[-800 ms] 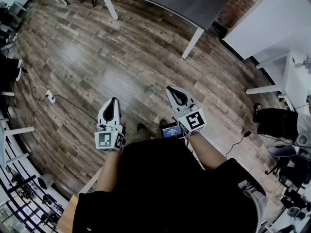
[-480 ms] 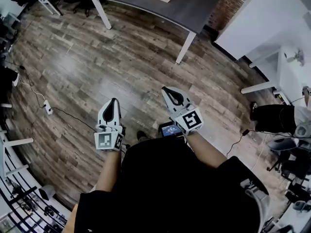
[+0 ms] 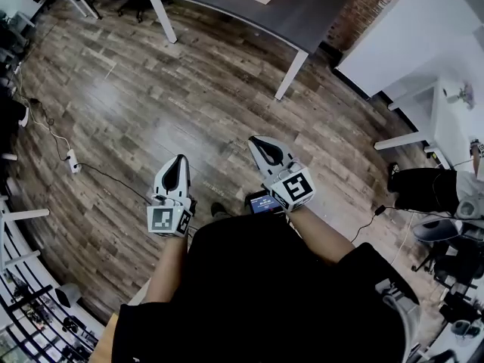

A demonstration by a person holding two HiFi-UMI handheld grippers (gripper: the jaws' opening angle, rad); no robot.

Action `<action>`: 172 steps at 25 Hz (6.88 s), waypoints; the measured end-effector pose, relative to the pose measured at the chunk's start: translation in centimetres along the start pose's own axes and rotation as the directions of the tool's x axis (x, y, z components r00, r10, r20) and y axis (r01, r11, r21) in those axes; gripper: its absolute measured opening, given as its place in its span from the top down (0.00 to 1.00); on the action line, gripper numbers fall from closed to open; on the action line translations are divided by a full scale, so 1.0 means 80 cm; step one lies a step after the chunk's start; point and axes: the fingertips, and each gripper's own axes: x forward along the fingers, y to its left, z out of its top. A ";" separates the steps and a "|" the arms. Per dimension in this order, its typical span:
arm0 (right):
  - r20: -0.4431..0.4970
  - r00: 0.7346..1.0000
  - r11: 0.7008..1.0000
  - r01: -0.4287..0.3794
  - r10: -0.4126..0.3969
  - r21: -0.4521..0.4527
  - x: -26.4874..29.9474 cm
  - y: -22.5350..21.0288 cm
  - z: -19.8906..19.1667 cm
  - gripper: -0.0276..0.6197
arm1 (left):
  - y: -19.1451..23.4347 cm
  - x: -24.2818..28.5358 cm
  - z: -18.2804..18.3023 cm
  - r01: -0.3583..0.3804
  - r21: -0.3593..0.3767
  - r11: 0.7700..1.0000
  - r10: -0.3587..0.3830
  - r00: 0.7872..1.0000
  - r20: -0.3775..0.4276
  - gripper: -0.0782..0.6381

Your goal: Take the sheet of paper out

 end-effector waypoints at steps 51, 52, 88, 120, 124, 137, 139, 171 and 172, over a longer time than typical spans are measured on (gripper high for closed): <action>-0.024 0.996 0.996 0.083 -0.082 0.037 -0.019 -0.156 -0.060 0.95 | -0.005 0.111 -0.022 -0.067 -0.042 0.997 0.067 0.998 -0.007 0.89; -0.029 0.996 0.996 0.087 -0.086 0.036 -0.005 -0.163 -0.059 0.95 | 0.005 0.123 -0.023 -0.067 -0.036 0.997 0.067 0.998 -0.009 0.89; -0.029 0.986 0.985 0.164 -0.163 0.048 0.440 -0.454 0.006 0.95 | 0.290 0.577 0.028 0.061 -0.043 0.997 -0.062 0.997 -0.040 0.89; -0.113 0.880 0.879 0.471 -0.461 0.077 0.626 -0.837 0.005 0.95 | 0.350 1.136 0.079 0.432 -0.110 0.895 -0.443 0.890 -0.109 0.86; -0.116 0.844 0.845 0.532 -0.523 0.061 0.658 -0.874 0.026 0.95 | 0.356 1.209 0.087 0.509 -0.136 0.850 -0.524 0.843 -0.120 0.84; -0.128 0.668 0.671 0.741 -0.733 0.025 0.665 -0.954 0.039 0.95 | 0.347 1.342 -0.025 0.648 -0.280 0.708 -0.688 0.545 -0.479 0.74; -0.132 0.647 0.649 0.760 -0.751 0.031 0.655 -0.962 0.036 0.95 | 0.343 1.346 -0.056 0.654 -0.314 0.688 -0.691 0.459 -0.559 0.73; -0.198 0.639 0.620 0.769 -0.743 0.154 0.642 -1.068 -0.046 0.95 | 0.322 1.369 -0.219 0.652 -0.271 0.709 -0.445 0.114 -0.888 0.85; -0.198 0.639 0.620 0.769 -0.743 0.155 0.643 -1.068 -0.046 0.95 | 0.323 1.370 -0.220 0.648 -0.271 0.712 -0.444 0.117 -0.888 0.86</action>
